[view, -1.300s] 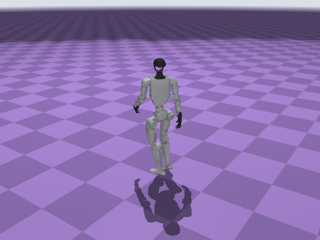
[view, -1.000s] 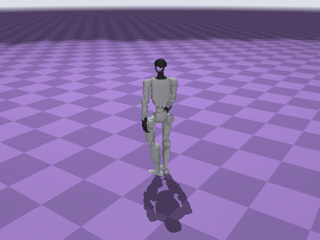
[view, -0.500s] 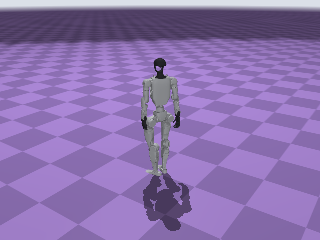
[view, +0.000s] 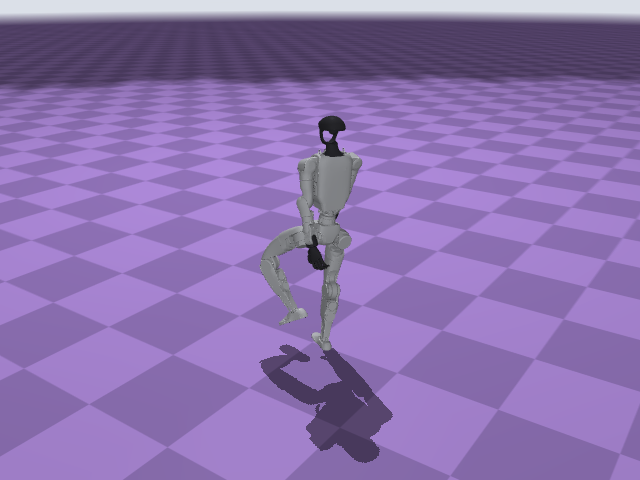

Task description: In place motions

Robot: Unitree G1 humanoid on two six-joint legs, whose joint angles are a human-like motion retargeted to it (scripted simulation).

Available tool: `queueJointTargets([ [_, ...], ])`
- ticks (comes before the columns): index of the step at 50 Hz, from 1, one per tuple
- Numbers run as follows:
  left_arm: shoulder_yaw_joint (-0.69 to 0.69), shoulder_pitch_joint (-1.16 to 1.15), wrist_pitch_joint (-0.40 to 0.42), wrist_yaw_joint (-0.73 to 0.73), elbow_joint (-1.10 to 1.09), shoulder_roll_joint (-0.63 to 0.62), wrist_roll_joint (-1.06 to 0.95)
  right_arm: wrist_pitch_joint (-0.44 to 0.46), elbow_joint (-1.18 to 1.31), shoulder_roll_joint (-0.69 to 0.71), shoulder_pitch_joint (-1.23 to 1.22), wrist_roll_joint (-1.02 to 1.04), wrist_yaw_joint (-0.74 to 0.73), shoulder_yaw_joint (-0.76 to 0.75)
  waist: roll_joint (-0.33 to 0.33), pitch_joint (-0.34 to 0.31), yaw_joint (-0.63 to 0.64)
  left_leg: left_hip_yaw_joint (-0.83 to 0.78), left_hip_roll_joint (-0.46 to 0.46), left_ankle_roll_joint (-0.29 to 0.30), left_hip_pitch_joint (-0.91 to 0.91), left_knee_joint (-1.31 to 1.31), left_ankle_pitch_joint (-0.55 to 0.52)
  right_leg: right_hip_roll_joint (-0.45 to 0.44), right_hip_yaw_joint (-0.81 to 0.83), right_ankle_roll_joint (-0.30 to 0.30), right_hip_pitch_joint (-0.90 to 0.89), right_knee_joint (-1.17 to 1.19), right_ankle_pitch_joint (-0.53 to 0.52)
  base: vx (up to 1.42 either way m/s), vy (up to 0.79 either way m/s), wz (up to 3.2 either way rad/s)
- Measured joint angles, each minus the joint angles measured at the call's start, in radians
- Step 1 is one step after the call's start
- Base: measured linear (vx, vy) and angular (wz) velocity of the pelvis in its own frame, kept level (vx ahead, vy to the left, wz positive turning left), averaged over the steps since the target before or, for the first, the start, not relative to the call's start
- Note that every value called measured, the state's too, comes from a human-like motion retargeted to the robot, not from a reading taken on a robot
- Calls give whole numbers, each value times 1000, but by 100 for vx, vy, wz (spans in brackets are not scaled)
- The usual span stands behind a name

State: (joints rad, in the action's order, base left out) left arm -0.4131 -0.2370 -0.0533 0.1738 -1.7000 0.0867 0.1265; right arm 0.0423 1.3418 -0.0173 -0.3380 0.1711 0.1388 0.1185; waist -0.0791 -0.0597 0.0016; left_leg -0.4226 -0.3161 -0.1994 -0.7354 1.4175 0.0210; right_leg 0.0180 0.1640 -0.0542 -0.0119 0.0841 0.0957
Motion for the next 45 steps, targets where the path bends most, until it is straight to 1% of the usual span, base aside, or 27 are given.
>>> queueJointTargets([
  [2,-3,-30,-1,-5,0,9,16,-13,-27,9,-29,-28,-1,17,-7,-1,24,2,10,15,-21,23,3,4,-10,1,3,8,5,11,1,-15],
  [4,-20,-50,-6,-16,0,15,21,-12,-50,15,-45,-35,14,25,-13,-1,41,-14,14,20,-4,10,-2,14,-15,7,8,14,10,12,1,-1],
  [8,-58,-51,-17,-17,0,27,-15,-18,-90,17,-41,-18,44,38,-10,12,25,-47,38,31,107,-138,-22,21,13,37,23,9,17,13,0,39],
  [10,-71,-43,-14,-20,0,28,-39,-26,-94,18,-18,1,37,45,-4,34,3,-57,78,46,192,-270,-38,24,31,52,25,4,21,18,0,42],
  [12,-73,-31,-6,-31,0,24,-63,-34,-84,19,24,24,29,48,-1,60,-25,-44,146,81,299,-450,-72,26,43,66,30,1,25,26,-4,27],
  [13,-71,-22,0,-39,0,21,-75,-36,-74,18,49,37,28,48,0,73,-37,-39,183,100,361,-559,-95,26,45,73,31,3,27,27,-6,8],
  [15,-53,4,12,-55,0,15,-101,-37,-45,11,104,62,32,43,9,94,-56,-20,256,160,502,-817,-138,17,50,89,29,15,31,29,-8,-5],
  [17,-15,43,26,-76,0,15,-123,-35,-6,-8,164,92,36,30,28,122,-88,-9,310,207,628,-1056,57,-3,73,107,13,45,34,29,-11,20],
  [18,12,68,30,-93,0,15,-135,-36,18,-22,196,115,36,19,48,133,-113,-44,309,218,691,-1174,107,-21,94,118,6,69,36,29,-15,58],
  [19,40,98,34,-108,0,15,-143,-35,42,-39,228,140,34,6,68,144,-143,-42,320,208,724,-1268,113,-37,116,131,-5,97,30,30,-18,76],
  [20,68,130,37,-123,0,15,-149,-32,66,-57,261,166,31,-7,89,155,-176,-23,338,188,741,-1351,97,-50,137,145,-19,127,19,22,-19,87],
  [22,127,231,41,-125,0,25,-149,-18,104,-94,316,193,10,-48,110,148,-224,16,325,199,740,-1414,49,-42,185,188,-72,221,-87,-3,-17,55],
  [23,151,297,45,-117,0,36,-144,-13,124,-111,335,191,-3,-74,117,127,-217,10,307,202,733,-1422,39,-38,186,225,-111,296,-171,-27,-13,-9],
  [25,183,422,57,-103,26,46,-132,-10,168,-150,366,169,-23,-137,138,85,-211,11,283,187,709,-1425,37,-19,201,314,-226,498,-339,-24,-15,-32],
  [26,202,463,61,-92,63,43,-138,-9,184,-170,396,148,-28,-163,145,79,-194,0,266,190,700,-1425,35,-32,190,315,-286,578,-407,-3,-22,-44],
  [27,220,502,64,-76,99,39,-148,-7,199,-188,429,128,-34,-187,154,73,-183,-5,250,192,694,-1426,33,-47,177,316,-345,658,-453,10,-26,-38],
  [28,237,537,64,-51,136,36,-163,-3,213,-204,464,110,-41,-208,166,69,-183,-1,236,191,691,-1429,29,-67,160,316,-402,738,-455,8,-17,-7],
  [29,236,573,67,-23,164,36,-171,4,234,-220,483,94,-49,-221,171,56,-193,4,236,185,695,-1429,31,-46,170,312,-438,813,-442,2,-2,19],
  [30,227,609,71,8,188,37,-176,12,258,-237,495,80,-57,-231,172,39,-210,8,243,178,702,-1429,35,-5,193,306,-464,886,-422,-4,7,18],
  [32,188,644,82,2,207,26,-162,32,318,-260,509,68,-82,-264,179,20,-227,11,230,175,704,-1424,35,7,209,282,-505,969,-393,-2,3,6],
  [33,183,659,89,-20,199,21,-174,36,346,-269,518,60,-99,-283,189,26,-232,15,221,174,697,-1420,35,-2,207,285,-525,990,-375,0,0,0],
  [36,190,669,117,-57,185,17,-226,39,358,-286,554,13,-134,-313,215,42,-237,9,197,178,681,-1411,41,-40,189,303,-541,978,-349,1,-2,-17],
  [39,186,632,117,-45,188,21,-201,33,358,-283,555,-18,-149,-317,209,43,-231,-19,202,185,696,-1415,47,-76,141,315,-477,864,-362,-3,-5,-43],
  [43,182,525,100,-41,156,12,-149,35,353,-252,519,-23,-147,-278,183,68,-204,-58,230,201,718,-1413,55,-112,56,316,-294,539,-402,0,-3,-30],
  [45,178,453,95,-45,125,-1,-124,35,338,-226,485,-19,-145,-246,155,77,-203,-57,274,200,732,-1402,68,-90,28,316,-171,343,-348,1,11,18],
])
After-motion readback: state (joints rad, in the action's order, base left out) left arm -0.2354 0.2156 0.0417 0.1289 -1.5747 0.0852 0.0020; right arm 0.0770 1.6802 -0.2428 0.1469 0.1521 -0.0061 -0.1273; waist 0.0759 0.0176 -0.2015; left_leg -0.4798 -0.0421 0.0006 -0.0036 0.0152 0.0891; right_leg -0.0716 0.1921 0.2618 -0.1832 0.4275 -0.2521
